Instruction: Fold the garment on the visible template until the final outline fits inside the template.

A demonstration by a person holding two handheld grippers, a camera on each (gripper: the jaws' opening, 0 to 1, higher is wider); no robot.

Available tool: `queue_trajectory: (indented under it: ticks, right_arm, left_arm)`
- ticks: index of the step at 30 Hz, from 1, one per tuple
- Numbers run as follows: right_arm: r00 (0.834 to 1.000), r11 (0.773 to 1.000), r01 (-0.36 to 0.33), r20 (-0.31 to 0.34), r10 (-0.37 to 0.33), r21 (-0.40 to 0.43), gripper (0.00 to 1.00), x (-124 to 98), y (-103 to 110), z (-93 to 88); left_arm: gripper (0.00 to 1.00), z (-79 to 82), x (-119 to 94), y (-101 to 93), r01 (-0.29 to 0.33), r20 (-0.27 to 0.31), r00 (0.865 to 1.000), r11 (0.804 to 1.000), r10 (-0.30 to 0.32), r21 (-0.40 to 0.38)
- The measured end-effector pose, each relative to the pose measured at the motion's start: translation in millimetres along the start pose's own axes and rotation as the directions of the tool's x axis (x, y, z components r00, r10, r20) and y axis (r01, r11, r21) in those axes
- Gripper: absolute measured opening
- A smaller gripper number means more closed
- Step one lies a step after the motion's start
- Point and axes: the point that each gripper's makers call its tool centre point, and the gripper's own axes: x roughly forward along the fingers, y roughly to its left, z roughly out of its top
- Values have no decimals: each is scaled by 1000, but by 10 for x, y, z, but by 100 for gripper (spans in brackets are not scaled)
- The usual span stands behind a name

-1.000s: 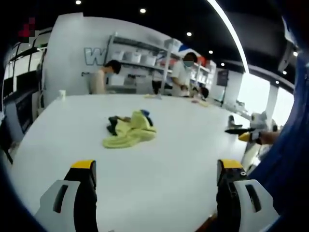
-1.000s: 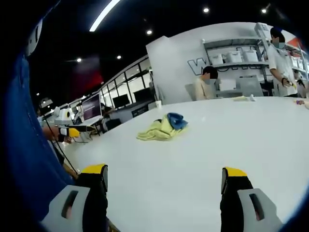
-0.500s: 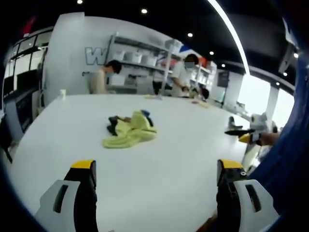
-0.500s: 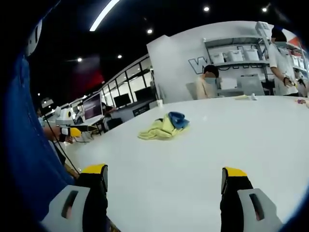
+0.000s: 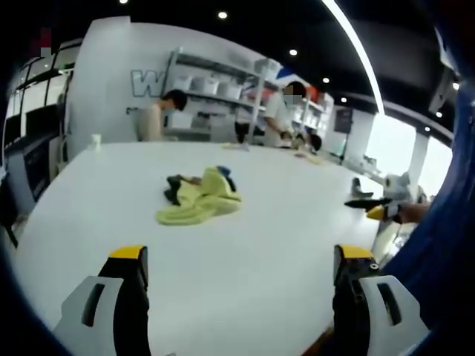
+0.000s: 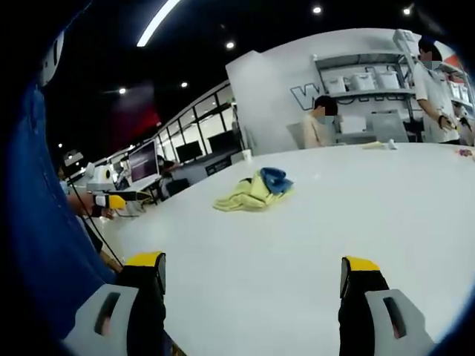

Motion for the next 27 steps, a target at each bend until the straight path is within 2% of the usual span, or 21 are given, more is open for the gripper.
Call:
queue_trajectory:
  ticks: [11,17,23,26,27]
  right_arm:
    - [1000,1000,-4,-10,4,11,100,64,-18,4]
    - [1000,1000,-4,-8,4,25,100,166,-101,54]
    - [1000,999,-8,-17,9,34,100,295,-152,86]
    - [1000,999,-11,-19,11,41,99,343,-182,90]
    - [1000,999,-13,-21,14,47,99,373,-195,94]
  left_arm:
    - [99,2,94,-28,9,-20,1000,1000,-9,0]
    - [99,-14,207,64,18,-33,999,1000,-18,-10]
    - [98,27,413,128,40,-57,998,999,-40,-8]
    - [97,102,514,121,51,-60,997,999,-52,-9]
    - [97,124,589,184,60,-65,996,998,-60,-6]
